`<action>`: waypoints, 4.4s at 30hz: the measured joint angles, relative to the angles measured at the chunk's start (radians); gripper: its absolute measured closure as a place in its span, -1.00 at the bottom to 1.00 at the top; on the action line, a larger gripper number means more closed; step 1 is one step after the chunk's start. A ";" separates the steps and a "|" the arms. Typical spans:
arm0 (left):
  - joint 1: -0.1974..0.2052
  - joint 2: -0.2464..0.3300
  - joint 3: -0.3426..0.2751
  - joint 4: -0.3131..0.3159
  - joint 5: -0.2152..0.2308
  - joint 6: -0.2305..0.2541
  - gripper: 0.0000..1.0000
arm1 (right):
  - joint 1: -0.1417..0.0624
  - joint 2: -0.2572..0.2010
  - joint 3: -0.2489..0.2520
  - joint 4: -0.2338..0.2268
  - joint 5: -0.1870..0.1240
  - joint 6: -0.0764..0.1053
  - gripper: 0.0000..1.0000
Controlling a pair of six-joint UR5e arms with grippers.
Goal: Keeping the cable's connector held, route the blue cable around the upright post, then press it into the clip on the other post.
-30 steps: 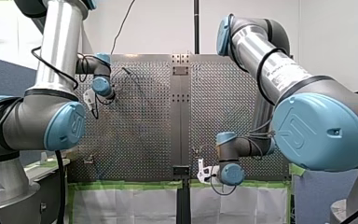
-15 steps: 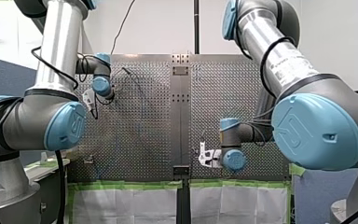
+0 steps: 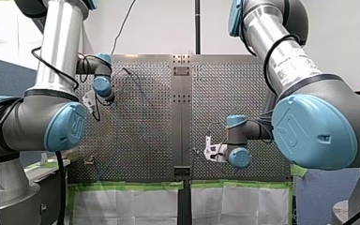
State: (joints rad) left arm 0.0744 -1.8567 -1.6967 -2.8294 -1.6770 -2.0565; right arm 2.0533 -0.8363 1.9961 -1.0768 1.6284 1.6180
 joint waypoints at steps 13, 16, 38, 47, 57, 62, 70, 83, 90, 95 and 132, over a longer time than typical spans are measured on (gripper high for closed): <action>0.007 0.000 0.000 -0.024 0.018 -0.107 -1.00 | -0.006 0.076 0.016 -0.069 -0.003 -0.005 1.00; 0.014 0.000 0.000 -0.017 0.029 -0.135 -1.00 | -0.006 0.080 0.016 -0.071 -0.005 -0.007 1.00; 0.060 0.027 -0.001 -0.055 0.175 -0.321 -1.00 | -0.003 0.082 0.016 -0.081 -0.005 -0.010 1.00; 0.084 0.028 -0.001 -0.124 0.214 -0.391 -1.00 | -0.002 0.082 0.016 -0.083 -0.008 -0.010 1.00; 0.105 0.039 -0.007 -0.203 0.258 -0.446 -1.00 | -0.002 0.082 0.016 -0.083 -0.008 -0.011 1.00; 0.122 0.062 -0.038 -0.208 0.278 -0.446 -1.00 | -0.002 0.082 0.016 -0.083 -0.008 -0.011 1.00; 0.130 0.079 -0.082 -0.198 0.336 -0.446 -1.00 | -0.002 0.082 0.016 -0.083 -0.008 -0.012 1.00; 0.145 0.123 -0.106 -0.156 0.407 -0.504 -1.00 | -0.002 0.082 0.016 -0.084 -0.008 -0.012 1.00; 0.139 0.125 -0.127 -0.106 0.461 -0.556 -1.00 | -0.002 0.082 0.016 -0.085 -0.008 -0.012 1.00; 0.137 0.137 -0.142 -0.087 0.477 -0.583 -1.00 | -0.002 0.082 0.016 -0.086 -0.008 -0.012 1.00; 0.151 0.246 -0.233 -0.055 0.424 -0.616 -1.00 | 0.000 0.082 0.016 -0.090 -0.008 -0.012 1.00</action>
State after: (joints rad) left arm 0.2257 -1.6111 -1.9294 -2.8841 -1.2526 -2.6721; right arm 2.0533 -0.7540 2.0122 -1.1669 1.6201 1.6064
